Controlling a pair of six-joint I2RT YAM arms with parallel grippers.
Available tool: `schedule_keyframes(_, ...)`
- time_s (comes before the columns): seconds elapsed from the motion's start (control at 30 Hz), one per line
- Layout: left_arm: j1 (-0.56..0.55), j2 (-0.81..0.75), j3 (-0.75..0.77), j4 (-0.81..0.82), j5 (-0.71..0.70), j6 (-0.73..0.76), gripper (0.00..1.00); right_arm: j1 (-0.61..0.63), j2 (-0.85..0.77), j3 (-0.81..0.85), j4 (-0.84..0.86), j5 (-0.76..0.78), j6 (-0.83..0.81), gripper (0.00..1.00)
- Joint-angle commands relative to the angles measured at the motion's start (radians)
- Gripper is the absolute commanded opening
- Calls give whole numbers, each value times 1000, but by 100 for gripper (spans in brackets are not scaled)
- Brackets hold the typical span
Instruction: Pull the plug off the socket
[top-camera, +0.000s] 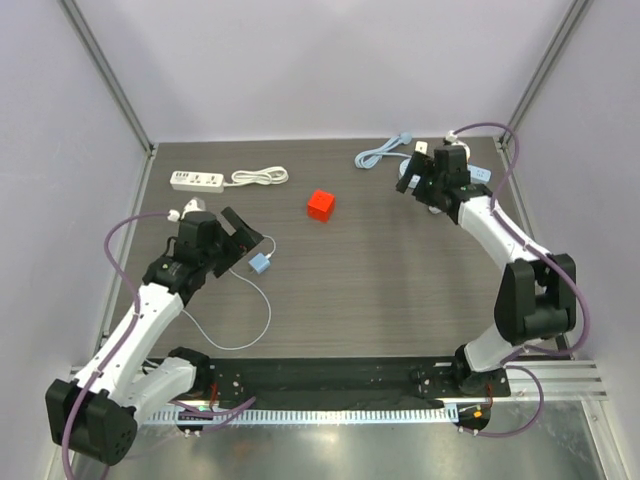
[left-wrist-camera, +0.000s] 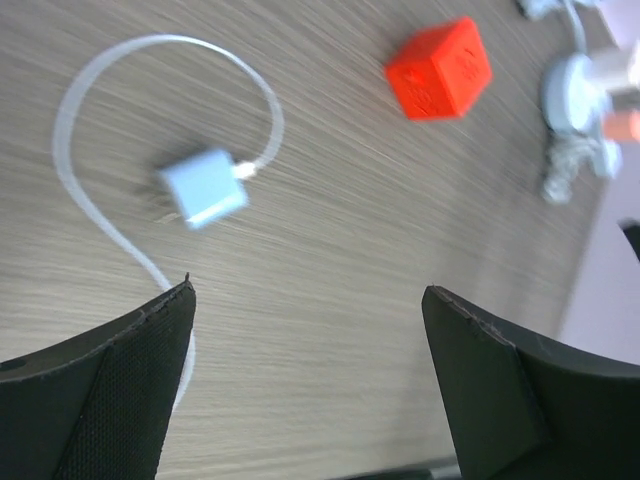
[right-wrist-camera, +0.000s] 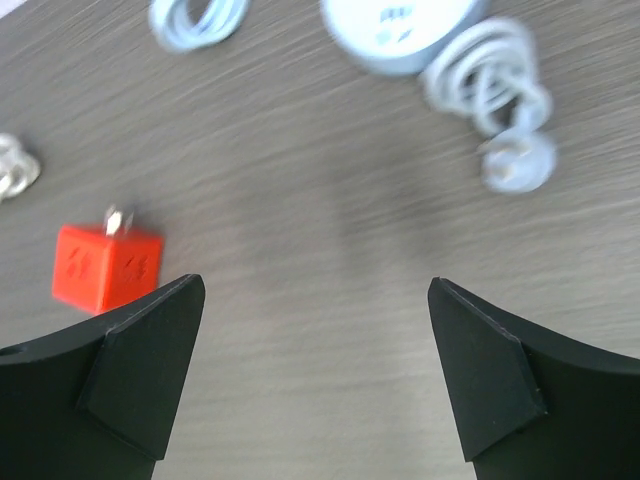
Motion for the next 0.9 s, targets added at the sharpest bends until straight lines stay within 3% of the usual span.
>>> schedule_keyframes(0.0, 3, 17, 9, 154, 233, 42, 93, -87, 96, 121, -2, 6, -34, 100)
schedule_keyframes(0.1, -2, 49, -9, 268, 352, 4, 91, -159, 220, 188, 13, -109, 3, 100)
schedule_keyframes(0.27, -31, 98, -19, 330, 394, 5, 89, -207, 351, 231, 175, -181, 5, 100)
schedule_keyframes(0.4, -51, 130, -17, 366, 397, -9, 89, -209, 490, 425, 128, -126, -53, 100)
schedule_keyframes(0.5, -71, 115, -19, 369, 399, -7, 90, -212, 532, 478, 108, -109, -64, 100)
schedule_keyframes(0.7, -77, 93, -13, 358, 377, 13, 87, -213, 595, 482, 106, -106, -58, 99)
schedule_keyframes(0.87, -79, 54, 3, 318, 368, 40, 86, -212, 636, 475, 123, -135, -90, 93)
